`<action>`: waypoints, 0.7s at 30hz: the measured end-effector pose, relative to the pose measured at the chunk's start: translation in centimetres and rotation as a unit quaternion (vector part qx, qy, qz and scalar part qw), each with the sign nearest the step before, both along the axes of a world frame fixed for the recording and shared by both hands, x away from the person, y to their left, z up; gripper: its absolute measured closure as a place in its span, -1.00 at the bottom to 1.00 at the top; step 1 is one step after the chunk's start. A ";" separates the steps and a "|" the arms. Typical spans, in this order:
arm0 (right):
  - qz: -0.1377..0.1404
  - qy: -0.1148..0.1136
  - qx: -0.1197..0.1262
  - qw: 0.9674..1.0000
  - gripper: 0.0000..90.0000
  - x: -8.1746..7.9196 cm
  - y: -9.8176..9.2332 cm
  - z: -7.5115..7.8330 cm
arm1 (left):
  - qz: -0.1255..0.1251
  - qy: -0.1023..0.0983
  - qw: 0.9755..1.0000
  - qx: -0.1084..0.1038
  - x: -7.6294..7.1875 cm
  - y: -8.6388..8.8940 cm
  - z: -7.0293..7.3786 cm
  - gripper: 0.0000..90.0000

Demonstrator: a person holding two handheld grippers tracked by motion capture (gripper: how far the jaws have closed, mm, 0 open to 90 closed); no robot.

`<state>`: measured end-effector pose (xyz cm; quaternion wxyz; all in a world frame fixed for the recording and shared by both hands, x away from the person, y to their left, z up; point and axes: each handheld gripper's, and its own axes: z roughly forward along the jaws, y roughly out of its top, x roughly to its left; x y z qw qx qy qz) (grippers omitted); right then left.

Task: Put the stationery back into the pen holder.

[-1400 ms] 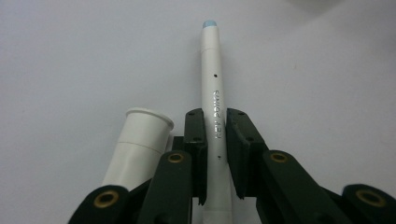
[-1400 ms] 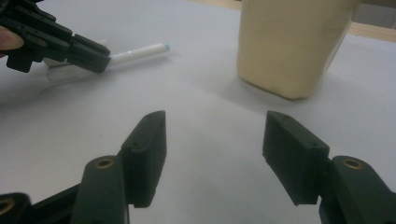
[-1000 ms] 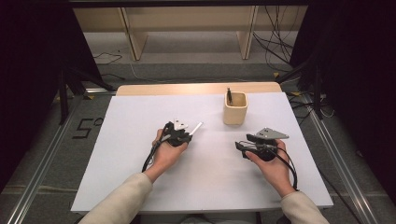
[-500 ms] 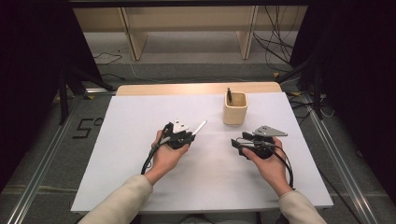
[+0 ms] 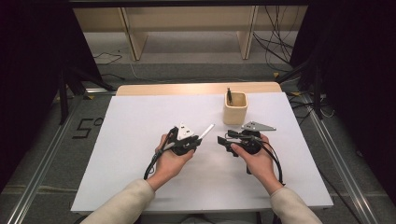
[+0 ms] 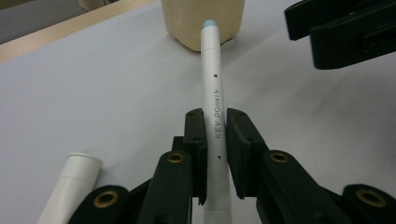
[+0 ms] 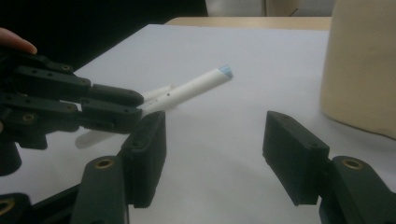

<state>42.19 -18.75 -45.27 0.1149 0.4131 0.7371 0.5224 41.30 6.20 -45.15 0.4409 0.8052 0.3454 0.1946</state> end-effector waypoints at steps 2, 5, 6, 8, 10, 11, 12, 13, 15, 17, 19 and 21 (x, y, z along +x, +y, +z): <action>0.002 0.006 0.006 1.000 -0.10 0.2 0.3 -0.1 | -0.004 -0.002 1.000 -0.001 -0.1 -0.2 0.0 0.75; 0.001 0.017 0.019 1.000 -0.10 0.5 0.7 -0.2 | -0.006 -0.004 1.000 -0.001 -0.3 -0.4 0.0 0.75; 0.000 0.020 0.020 1.000 -0.10 0.6 0.7 -0.2 | -0.007 -0.004 1.000 -0.002 -0.4 -0.5 0.0 0.76; -0.003 0.021 0.024 0.999 -0.10 0.8 0.8 -0.2 | -0.009 -0.004 1.000 -0.003 -0.5 -0.5 0.1 0.75; -0.005 0.026 0.028 0.999 -0.10 1.0 0.8 -0.3 | -0.012 -0.004 1.000 -0.002 -0.6 -0.6 0.1 0.75; -0.005 0.028 0.029 0.999 -0.10 1.0 0.8 -0.4 | -0.012 -0.003 1.000 -0.003 -0.7 -0.7 0.1 0.75; -0.006 0.031 0.030 0.999 -0.10 1.1 0.8 -0.5 | -0.014 -0.005 1.000 -0.002 -0.8 -0.8 0.1 0.76; -0.005 0.033 0.032 0.999 -0.10 1.2 0.8 -0.5 | -0.015 -0.005 1.000 -0.003 -0.8 -0.8 0.1 0.75; -0.007 0.036 0.037 0.999 -0.10 1.2 0.8 -0.5 | -0.017 -0.006 1.000 -0.004 -0.9 -1.0 0.1 0.75; -0.008 0.036 0.041 0.999 -0.11 1.3 0.8 -0.5 | -0.021 -0.004 1.000 -0.002 -1.0 -1.1 0.1 0.75; -0.008 0.037 0.041 0.998 -0.11 1.4 0.9 -0.5 | -0.022 -0.005 1.000 -0.003 -1.1 -1.2 0.0 0.75; -0.007 0.041 0.044 0.998 -0.12 1.4 0.9 -0.5 | -0.024 -0.005 1.000 -0.002 -1.2 -1.3 0.0 0.75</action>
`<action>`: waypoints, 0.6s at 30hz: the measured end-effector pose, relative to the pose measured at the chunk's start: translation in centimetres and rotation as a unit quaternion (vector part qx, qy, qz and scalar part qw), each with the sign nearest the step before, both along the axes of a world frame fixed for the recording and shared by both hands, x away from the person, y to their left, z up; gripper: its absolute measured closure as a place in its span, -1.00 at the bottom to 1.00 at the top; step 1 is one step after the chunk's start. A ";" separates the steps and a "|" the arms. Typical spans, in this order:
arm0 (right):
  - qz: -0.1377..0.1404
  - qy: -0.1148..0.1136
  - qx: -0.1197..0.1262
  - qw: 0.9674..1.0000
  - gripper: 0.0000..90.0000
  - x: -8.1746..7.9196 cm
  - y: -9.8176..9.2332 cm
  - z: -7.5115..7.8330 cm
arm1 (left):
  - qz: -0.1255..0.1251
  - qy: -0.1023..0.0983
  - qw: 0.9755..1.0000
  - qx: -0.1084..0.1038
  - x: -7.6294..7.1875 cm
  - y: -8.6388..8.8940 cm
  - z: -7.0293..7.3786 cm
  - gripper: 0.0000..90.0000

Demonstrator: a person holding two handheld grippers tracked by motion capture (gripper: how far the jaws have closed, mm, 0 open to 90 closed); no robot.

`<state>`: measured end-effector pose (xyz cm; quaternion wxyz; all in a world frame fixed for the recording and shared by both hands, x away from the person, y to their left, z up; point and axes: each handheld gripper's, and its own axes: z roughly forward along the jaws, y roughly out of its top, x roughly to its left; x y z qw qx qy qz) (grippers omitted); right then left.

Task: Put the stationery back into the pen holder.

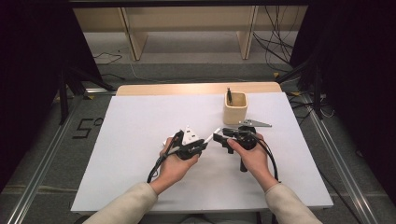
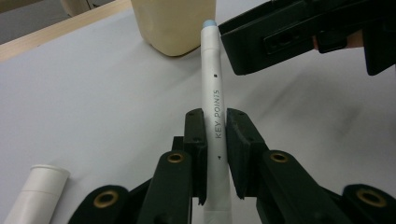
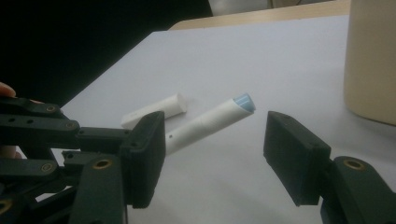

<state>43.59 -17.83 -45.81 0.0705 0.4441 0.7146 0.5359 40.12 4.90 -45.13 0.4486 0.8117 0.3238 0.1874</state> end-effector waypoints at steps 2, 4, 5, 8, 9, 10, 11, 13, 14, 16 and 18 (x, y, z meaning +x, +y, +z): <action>0.001 0.002 0.000 1.000 -0.13 0.1 0.0 -0.1 | -0.001 0.000 1.000 -0.001 -0.1 -0.1 0.0 0.75; 0.001 0.005 0.002 1.000 -0.14 0.1 0.1 -0.1 | -0.001 0.001 1.000 -0.004 -0.1 -0.2 0.0 0.75; 0.001 0.006 0.003 1.000 -0.14 0.2 0.1 -0.1 | -0.002 0.002 1.000 -0.003 -0.2 -0.2 0.0 0.75; 0.000 0.007 0.007 1.000 -0.14 0.3 0.1 -0.2 | -0.006 0.003 1.000 -0.006 -0.3 -0.4 -0.1 0.75; 0.000 0.008 0.007 1.000 -0.14 0.3 0.1 -0.2 | -0.007 0.002 1.000 -0.005 -0.3 -0.4 0.0 0.75; 0.000 0.009 0.007 1.000 -0.14 0.3 0.2 -0.2 | -0.008 0.000 1.000 -0.005 -0.4 -0.4 0.0 0.75; -0.001 0.009 0.007 1.000 -0.14 0.3 0.2 -0.3 | -0.009 0.000 1.000 -0.005 -0.4 -0.5 0.0 0.75; 0.000 0.013 0.009 1.000 -0.14 0.4 0.2 -0.3 | -0.010 0.001 1.000 -0.006 -0.5 -0.6 0.0 0.75; -0.001 0.013 0.009 1.000 -0.14 0.4 0.2 -0.3 | -0.010 0.001 1.000 -0.006 -0.5 -0.6 0.0 0.75; -0.001 0.015 0.012 1.000 -0.13 0.4 0.3 -0.4 | -0.010 0.001 1.000 -0.008 -0.5 -0.7 0.0 0.75; -0.002 0.017 0.015 1.000 -0.12 0.4 0.3 -0.4 | -0.011 0.000 1.000 -0.007 -0.6 -0.7 0.0 0.75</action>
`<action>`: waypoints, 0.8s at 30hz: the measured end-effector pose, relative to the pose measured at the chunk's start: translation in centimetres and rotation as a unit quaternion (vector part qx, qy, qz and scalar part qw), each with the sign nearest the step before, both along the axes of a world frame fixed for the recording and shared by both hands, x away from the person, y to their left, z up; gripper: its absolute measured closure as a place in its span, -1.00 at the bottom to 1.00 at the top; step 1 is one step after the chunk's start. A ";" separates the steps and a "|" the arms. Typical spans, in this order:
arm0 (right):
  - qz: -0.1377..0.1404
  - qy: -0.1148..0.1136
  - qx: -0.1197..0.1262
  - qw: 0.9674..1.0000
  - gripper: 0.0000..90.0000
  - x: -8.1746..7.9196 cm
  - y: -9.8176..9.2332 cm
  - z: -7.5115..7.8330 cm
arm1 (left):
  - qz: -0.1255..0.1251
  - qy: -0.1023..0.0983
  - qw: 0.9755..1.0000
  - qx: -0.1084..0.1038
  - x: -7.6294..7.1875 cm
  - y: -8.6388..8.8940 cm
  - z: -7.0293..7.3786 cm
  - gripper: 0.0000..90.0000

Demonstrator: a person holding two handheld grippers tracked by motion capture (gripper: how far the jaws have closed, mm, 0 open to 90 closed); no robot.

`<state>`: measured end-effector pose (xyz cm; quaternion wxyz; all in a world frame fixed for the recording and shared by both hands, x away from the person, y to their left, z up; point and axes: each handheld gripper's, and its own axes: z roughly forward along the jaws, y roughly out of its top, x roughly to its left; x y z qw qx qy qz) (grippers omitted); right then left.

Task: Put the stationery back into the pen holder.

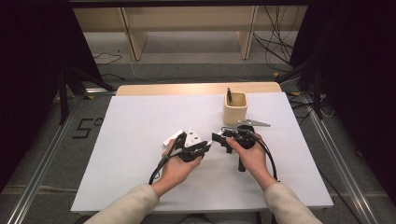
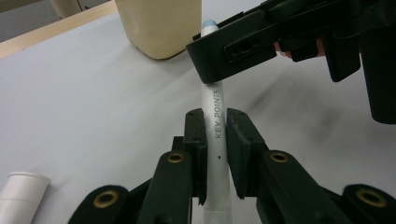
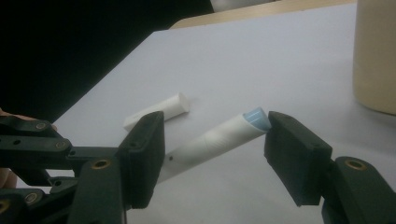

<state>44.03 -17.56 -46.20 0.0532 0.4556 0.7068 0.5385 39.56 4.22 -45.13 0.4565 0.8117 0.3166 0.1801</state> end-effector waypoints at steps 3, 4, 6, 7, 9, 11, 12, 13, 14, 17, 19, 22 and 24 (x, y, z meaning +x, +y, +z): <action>-0.004 0.007 0.010 1.000 -0.03 0.0 0.0 0.1 | -0.001 0.000 1.000 -0.004 0.0 0.0 0.1 0.75; -0.004 0.009 0.016 1.000 0.00 -0.1 0.0 0.2 | 0.000 0.001 1.000 -0.006 -0.1 -0.1 0.2 0.75; -0.009 0.009 0.019 1.000 0.09 -0.1 -0.1 0.4 | 0.001 -0.004 1.000 -0.008 -0.1 -0.1 0.3 0.75; -0.012 0.007 0.021 1.000 0.13 -0.1 -0.1 0.5 | 0.000 -0.004 1.000 -0.009 -0.2 -0.1 0.5 0.75; -0.016 0.007 0.035 0.999 0.24 -0.2 -0.3 0.9 | 0.001 -0.010 1.000 -0.012 -0.3 -0.1 0.7 0.75; -0.018 0.005 0.049 0.999 0.34 -0.3 -0.6 1.3 | -0.001 -0.014 1.000 -0.008 -0.3 -0.1 0.8 0.75; -0.017 0.001 0.053 0.998 0.38 -0.3 -0.6 1.5 | 0.001 -0.016 1.000 -0.009 -0.4 -0.2 0.8 0.75; -0.016 -0.003 0.057 0.998 0.42 -0.4 -0.7 1.6 | 0.000 -0.017 1.000 -0.009 -0.4 -0.2 0.8 0.75; -0.015 -0.005 0.063 0.998 0.47 -0.5 -0.7 1.8 | 0.000 -0.016 1.000 -0.009 -0.4 -0.2 0.8 0.75; -0.007 -0.014 0.077 0.997 0.61 -0.7 -0.7 2.3 | 0.000 -0.016 1.000 -0.010 -0.4 -0.3 0.7 0.75; 0.003 -0.021 0.085 0.996 0.68 -1.0 -0.5 2.8 | -0.001 -0.020 1.000 -0.011 -0.4 -0.3 0.8 0.75; 0.014 -0.038 0.087 0.995 0.74 -1.4 -0.2 3.5 | 0.000 -0.023 1.000 -0.011 -0.3 -0.3 0.9 0.75; 0.019 -0.046 0.077 0.996 0.75 -1.6 0.0 3.7 | -0.001 -0.024 1.000 -0.010 -0.3 -0.3 0.8 0.75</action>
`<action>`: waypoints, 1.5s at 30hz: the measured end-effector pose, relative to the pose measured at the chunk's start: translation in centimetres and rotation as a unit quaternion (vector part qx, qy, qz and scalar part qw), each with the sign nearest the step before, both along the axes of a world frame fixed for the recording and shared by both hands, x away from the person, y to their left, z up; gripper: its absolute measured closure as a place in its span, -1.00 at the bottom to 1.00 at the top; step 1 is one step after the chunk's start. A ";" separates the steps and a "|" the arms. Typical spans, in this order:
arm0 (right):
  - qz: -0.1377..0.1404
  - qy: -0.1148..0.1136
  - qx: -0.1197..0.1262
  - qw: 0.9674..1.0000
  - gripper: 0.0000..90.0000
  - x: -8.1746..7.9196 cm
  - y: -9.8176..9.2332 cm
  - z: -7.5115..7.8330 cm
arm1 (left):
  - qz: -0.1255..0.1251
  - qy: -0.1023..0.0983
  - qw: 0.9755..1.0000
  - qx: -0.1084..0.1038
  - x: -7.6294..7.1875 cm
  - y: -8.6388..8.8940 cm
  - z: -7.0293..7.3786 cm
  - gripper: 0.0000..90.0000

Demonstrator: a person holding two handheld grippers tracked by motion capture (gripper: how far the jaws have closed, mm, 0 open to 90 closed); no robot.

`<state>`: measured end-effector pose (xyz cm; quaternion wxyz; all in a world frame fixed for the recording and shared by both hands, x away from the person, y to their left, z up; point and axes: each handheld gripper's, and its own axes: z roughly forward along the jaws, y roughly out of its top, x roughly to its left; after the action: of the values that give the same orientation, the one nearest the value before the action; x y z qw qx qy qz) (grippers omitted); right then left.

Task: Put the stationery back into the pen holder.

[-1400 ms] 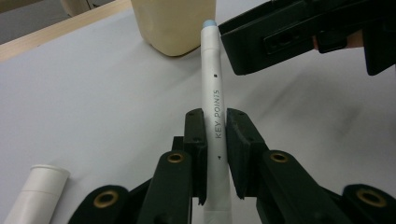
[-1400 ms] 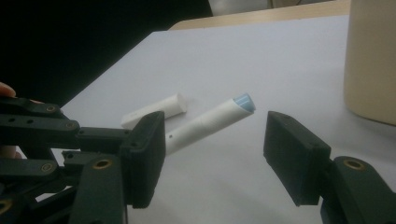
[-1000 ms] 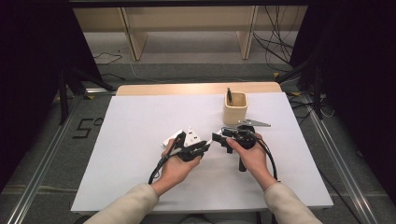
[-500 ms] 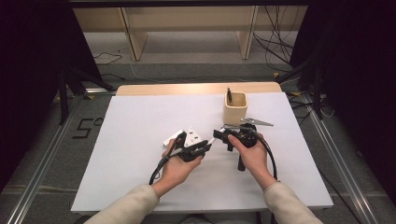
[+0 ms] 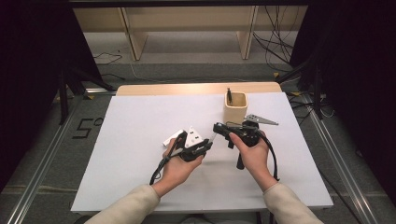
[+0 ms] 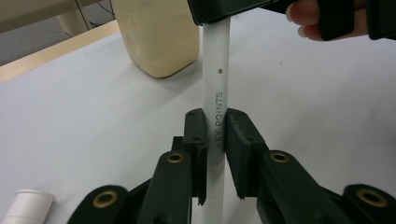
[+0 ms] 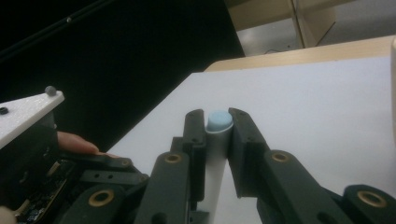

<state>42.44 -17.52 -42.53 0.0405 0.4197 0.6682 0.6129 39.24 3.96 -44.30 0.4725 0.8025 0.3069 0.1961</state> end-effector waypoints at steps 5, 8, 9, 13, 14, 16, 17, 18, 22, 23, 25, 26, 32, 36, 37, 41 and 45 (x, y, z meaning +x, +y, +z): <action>0.002 -0.005 -0.004 1.000 0.76 -0.1 0.0 0.2 | -0.004 -0.006 1.000 0.000 0.1 0.0 0.0 0.75; 0.002 -0.012 -0.008 1.000 0.76 -0.2 0.1 0.3 | -0.007 -0.010 1.000 0.001 0.1 0.0 0.0 0.74; 0.002 -0.015 -0.011 1.000 0.76 -0.2 0.1 0.3 | -0.009 -0.010 1.000 0.001 0.2 0.0 0.0 0.74; -0.004 -0.026 -0.018 1.000 0.76 -0.3 0.0 0.6 | -0.020 -0.006 1.000 0.006 0.4 0.1 -0.1 0.65; -0.005 -0.027 -0.016 0.999 0.76 -0.3 -0.1 0.7 | -0.022 -0.005 1.000 0.006 0.4 0.2 -0.1 0.62; -0.009 -0.031 -0.019 0.999 0.76 -0.3 -0.3 0.8 | -0.021 -0.005 1.000 0.004 0.4 0.3 0.0 0.56; -0.011 -0.033 -0.020 0.999 0.76 -0.2 -0.4 0.9 | -0.021 -0.005 1.000 0.004 0.4 0.3 0.0 0.54; -0.013 -0.034 -0.021 0.999 0.76 -0.2 -0.5 1.0 | -0.024 -0.007 1.000 0.007 0.4 0.4 0.1 0.50; -0.019 -0.043 -0.027 0.999 0.76 -0.2 -0.7 1.3 | -0.023 -0.008 1.000 0.013 0.4 0.8 0.1 0.31; -0.020 -0.044 -0.029 0.998 0.76 -0.2 -0.7 1.3 | -0.024 -0.011 1.000 0.015 0.4 1.0 0.2 0.26; -0.023 -0.050 -0.036 0.998 0.76 -0.2 -0.8 1.4 | -0.028 -0.017 0.999 0.021 0.4 1.5 0.3 0.14; -0.025 -0.052 -0.037 0.998 0.76 -0.1 -0.9 1.5 | -0.028 -0.017 0.999 0.022 0.4 1.6 0.3 0.08; -0.035 -0.059 -0.049 0.996 0.76 0.0 -1.2 1.6 | -0.014 -0.011 0.999 0.034 0.4 3.6 0.3 -0.18; -0.038 -0.066 -0.055 0.996 0.76 0.1 -1.3 1.7 | -0.007 -0.004 0.999 0.032 0.3 5.0 0.2 -0.23; -0.039 -0.068 -0.057 0.995 0.76 0.1 -1.3 1.7 | -0.008 -0.005 0.999 0.035 0.3 5.2 0.2 -0.24; -0.043 -0.075 -0.064 0.994 0.76 0.2 -1.4 2.0 | -0.006 -0.002 0.999 0.042 0.1 6.0 0.0 -0.27; -0.047 -0.078 -0.067 0.994 0.76 0.4 -1.6 2.1 | -0.001 0.002 0.999 0.042 0.0 6.8 -0.3 -0.29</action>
<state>42.81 -19.09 -40.42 0.1491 0.3981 0.6825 0.5946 39.25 10.72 -44.56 0.4384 0.8220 0.2987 0.2072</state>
